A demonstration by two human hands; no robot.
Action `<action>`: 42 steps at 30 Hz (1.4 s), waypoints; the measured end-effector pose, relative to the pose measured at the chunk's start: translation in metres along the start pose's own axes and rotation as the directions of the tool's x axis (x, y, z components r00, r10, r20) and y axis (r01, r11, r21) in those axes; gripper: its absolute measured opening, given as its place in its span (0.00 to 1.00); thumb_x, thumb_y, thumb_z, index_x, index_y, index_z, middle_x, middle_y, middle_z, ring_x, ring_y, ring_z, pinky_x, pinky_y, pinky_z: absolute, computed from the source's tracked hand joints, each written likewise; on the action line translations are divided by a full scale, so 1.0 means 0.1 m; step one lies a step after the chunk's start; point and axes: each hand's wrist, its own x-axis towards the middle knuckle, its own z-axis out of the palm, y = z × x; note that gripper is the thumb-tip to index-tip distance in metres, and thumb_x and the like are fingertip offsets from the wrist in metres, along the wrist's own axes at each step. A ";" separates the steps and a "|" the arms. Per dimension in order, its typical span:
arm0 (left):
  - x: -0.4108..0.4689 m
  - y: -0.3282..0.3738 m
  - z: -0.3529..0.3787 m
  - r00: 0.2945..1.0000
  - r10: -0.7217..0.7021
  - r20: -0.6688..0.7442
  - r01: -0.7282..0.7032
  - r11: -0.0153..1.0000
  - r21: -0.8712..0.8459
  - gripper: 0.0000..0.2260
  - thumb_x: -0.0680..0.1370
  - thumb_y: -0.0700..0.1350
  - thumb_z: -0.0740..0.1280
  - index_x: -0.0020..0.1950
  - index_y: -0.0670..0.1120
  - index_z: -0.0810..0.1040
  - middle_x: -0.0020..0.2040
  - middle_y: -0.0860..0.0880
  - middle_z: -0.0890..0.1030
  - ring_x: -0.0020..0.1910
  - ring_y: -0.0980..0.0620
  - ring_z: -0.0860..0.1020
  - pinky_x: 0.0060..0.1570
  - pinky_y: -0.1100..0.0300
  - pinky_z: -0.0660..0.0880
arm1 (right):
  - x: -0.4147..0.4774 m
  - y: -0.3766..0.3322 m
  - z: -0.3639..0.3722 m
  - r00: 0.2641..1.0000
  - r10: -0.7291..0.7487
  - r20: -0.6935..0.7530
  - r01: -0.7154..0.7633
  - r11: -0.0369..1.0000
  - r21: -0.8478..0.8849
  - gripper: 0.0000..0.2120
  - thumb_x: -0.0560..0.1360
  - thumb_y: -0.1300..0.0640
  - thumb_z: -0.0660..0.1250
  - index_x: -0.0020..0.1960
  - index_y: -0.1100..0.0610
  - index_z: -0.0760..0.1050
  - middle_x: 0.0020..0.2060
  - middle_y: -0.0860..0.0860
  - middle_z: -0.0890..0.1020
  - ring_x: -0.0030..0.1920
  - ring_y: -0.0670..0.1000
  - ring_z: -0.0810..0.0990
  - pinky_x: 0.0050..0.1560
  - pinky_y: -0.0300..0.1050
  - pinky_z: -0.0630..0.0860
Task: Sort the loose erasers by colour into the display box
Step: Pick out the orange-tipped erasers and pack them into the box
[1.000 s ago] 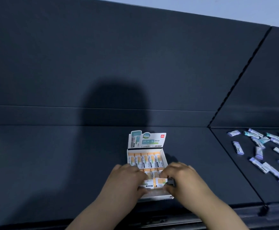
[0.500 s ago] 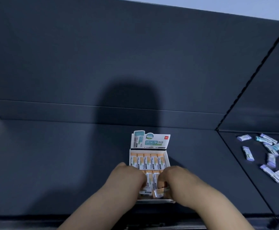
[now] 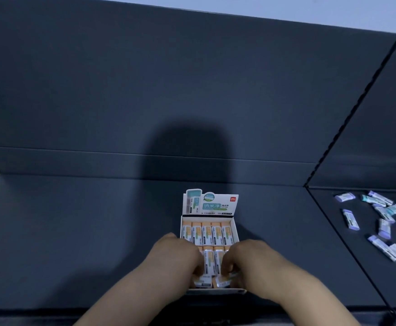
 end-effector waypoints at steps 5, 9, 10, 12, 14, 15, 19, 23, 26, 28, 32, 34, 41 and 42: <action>0.04 0.04 0.00 0.998 -0.015 0.066 0.012 0.998 0.055 0.11 0.78 0.45 0.63 0.59 0.51 0.79 0.55 0.49 0.79 0.51 0.46 0.72 0.57 0.56 0.69 | 0.01 -0.04 0.00 1.000 -0.009 -0.015 0.009 0.999 -0.033 0.13 0.72 0.60 0.64 0.54 0.48 0.78 0.53 0.48 0.80 0.55 0.52 0.77 0.52 0.41 0.74; 0.02 0.09 0.01 0.998 -0.018 0.063 0.009 0.990 0.140 0.11 0.77 0.40 0.61 0.53 0.48 0.81 0.48 0.48 0.79 0.48 0.46 0.73 0.45 0.58 0.60 | -0.02 -0.04 0.01 0.999 -0.022 -0.038 0.021 0.999 -0.043 0.14 0.72 0.60 0.65 0.55 0.49 0.78 0.55 0.49 0.79 0.56 0.53 0.77 0.53 0.40 0.73; 0.01 0.09 0.01 0.998 -0.017 0.060 0.008 0.988 0.153 0.11 0.75 0.39 0.61 0.51 0.47 0.81 0.46 0.47 0.78 0.47 0.46 0.73 0.43 0.58 0.58 | -0.03 -0.03 0.02 0.999 -0.027 -0.046 0.026 0.999 -0.025 0.14 0.72 0.60 0.65 0.55 0.49 0.79 0.54 0.48 0.80 0.55 0.52 0.78 0.53 0.40 0.73; 0.00 0.09 0.03 0.998 -0.032 0.050 0.025 0.989 0.143 0.11 0.75 0.39 0.62 0.51 0.48 0.82 0.47 0.49 0.79 0.48 0.46 0.73 0.43 0.58 0.57 | -0.04 0.00 0.05 0.997 -0.044 -0.068 0.045 0.999 0.013 0.13 0.72 0.58 0.65 0.55 0.48 0.79 0.52 0.47 0.81 0.54 0.49 0.78 0.50 0.37 0.72; 0.00 0.08 0.05 0.998 -0.046 0.040 0.041 0.993 0.107 0.11 0.76 0.40 0.63 0.54 0.49 0.82 0.50 0.51 0.80 0.52 0.46 0.72 0.45 0.60 0.58 | -0.02 0.03 0.09 0.997 -0.048 -0.059 0.049 0.998 0.028 0.12 0.72 0.58 0.66 0.53 0.48 0.80 0.51 0.46 0.81 0.52 0.48 0.79 0.46 0.35 0.69; 0.01 0.08 0.06 0.998 -0.050 0.037 0.047 0.995 0.087 0.11 0.76 0.40 0.63 0.54 0.49 0.81 0.51 0.51 0.80 0.53 0.46 0.72 0.46 0.60 0.59 | -0.01 0.03 0.10 0.998 -0.042 -0.047 0.043 0.999 0.026 0.11 0.72 0.58 0.66 0.52 0.49 0.81 0.51 0.47 0.81 0.51 0.49 0.79 0.45 0.36 0.69; 0.00 0.06 0.09 0.999 -0.039 0.011 0.039 0.999 0.016 0.09 0.77 0.42 0.65 0.54 0.51 0.82 0.51 0.51 0.81 0.52 0.48 0.73 0.52 0.61 0.62 | 0.01 0.00 0.13 0.999 -0.019 -0.038 0.020 1.000 0.022 0.09 0.71 0.59 0.65 0.49 0.51 0.80 0.46 0.49 0.81 0.47 0.51 0.79 0.43 0.39 0.71; -0.01 0.03 0.12 0.999 -0.024 -0.029 0.023 0.999 -0.036 0.08 0.76 0.45 0.66 0.52 0.53 0.81 0.50 0.53 0.80 0.51 0.49 0.73 0.59 0.58 0.66 | -0.03 -0.06 0.08 0.998 -0.033 -0.052 0.033 0.999 -0.014 0.07 0.72 0.60 0.63 0.47 0.51 0.77 0.48 0.49 0.80 0.50 0.52 0.78 0.46 0.41 0.72; -0.02 0.01 0.16 0.992 -0.011 -0.126 0.004 0.999 -0.049 0.08 0.76 0.45 0.66 0.53 0.53 0.80 0.52 0.53 0.77 0.55 0.50 0.70 0.56 0.58 0.64 | -0.05 -0.07 0.07 0.998 -0.027 -0.049 0.027 1.000 -0.008 0.06 0.71 0.60 0.62 0.42 0.51 0.75 0.45 0.48 0.80 0.48 0.53 0.76 0.45 0.41 0.70; -0.03 0.00 0.19 0.985 -0.018 -0.170 0.006 0.998 -0.067 0.09 0.76 0.47 0.66 0.55 0.52 0.80 0.54 0.53 0.75 0.58 0.52 0.68 0.57 0.57 0.62 | -0.06 -0.06 0.10 0.997 -0.010 -0.071 0.012 1.000 0.018 0.06 0.70 0.61 0.62 0.41 0.52 0.76 0.44 0.47 0.80 0.47 0.52 0.76 0.44 0.40 0.70; -0.07 -0.01 0.17 0.980 -0.015 -0.200 -0.010 0.992 -0.125 0.12 0.77 0.52 0.64 0.58 0.53 0.79 0.57 0.54 0.74 0.60 0.53 0.66 0.58 0.58 0.61 | -0.06 -0.02 0.17 0.986 -0.008 -0.164 0.023 0.996 0.089 0.08 0.70 0.62 0.64 0.41 0.51 0.79 0.44 0.45 0.80 0.47 0.48 0.77 0.47 0.38 0.72; -0.10 -0.02 0.17 0.968 -0.032 -0.250 -0.023 0.976 -0.216 0.14 0.77 0.55 0.63 0.62 0.55 0.77 0.59 0.56 0.72 0.61 0.55 0.65 0.59 0.60 0.61 | -0.05 0.01 0.22 0.955 -0.050 -0.293 0.077 0.994 0.080 0.08 0.69 0.62 0.66 0.41 0.50 0.80 0.44 0.43 0.79 0.49 0.46 0.76 0.49 0.36 0.69; -0.20 -0.26 0.25 0.909 -0.320 -0.268 0.148 0.847 -0.511 0.22 0.81 0.56 0.55 0.73 0.52 0.61 0.59 0.52 0.74 0.57 0.55 0.72 0.54 0.63 0.70 | -0.11 0.06 0.30 0.817 0.404 -0.412 -0.218 0.877 0.427 0.19 0.74 0.50 0.67 0.63 0.52 0.72 0.36 0.44 0.74 0.39 0.47 0.74 0.42 0.40 0.71; -0.19 -0.26 0.27 0.926 -0.308 -0.219 0.148 0.829 -0.539 0.21 0.81 0.55 0.55 0.73 0.51 0.62 0.59 0.51 0.75 0.56 0.54 0.73 0.53 0.62 0.72 | -0.10 0.05 0.32 0.834 0.412 -0.366 -0.231 0.864 0.447 0.18 0.74 0.50 0.66 0.63 0.53 0.72 0.33 0.42 0.75 0.37 0.46 0.75 0.40 0.39 0.71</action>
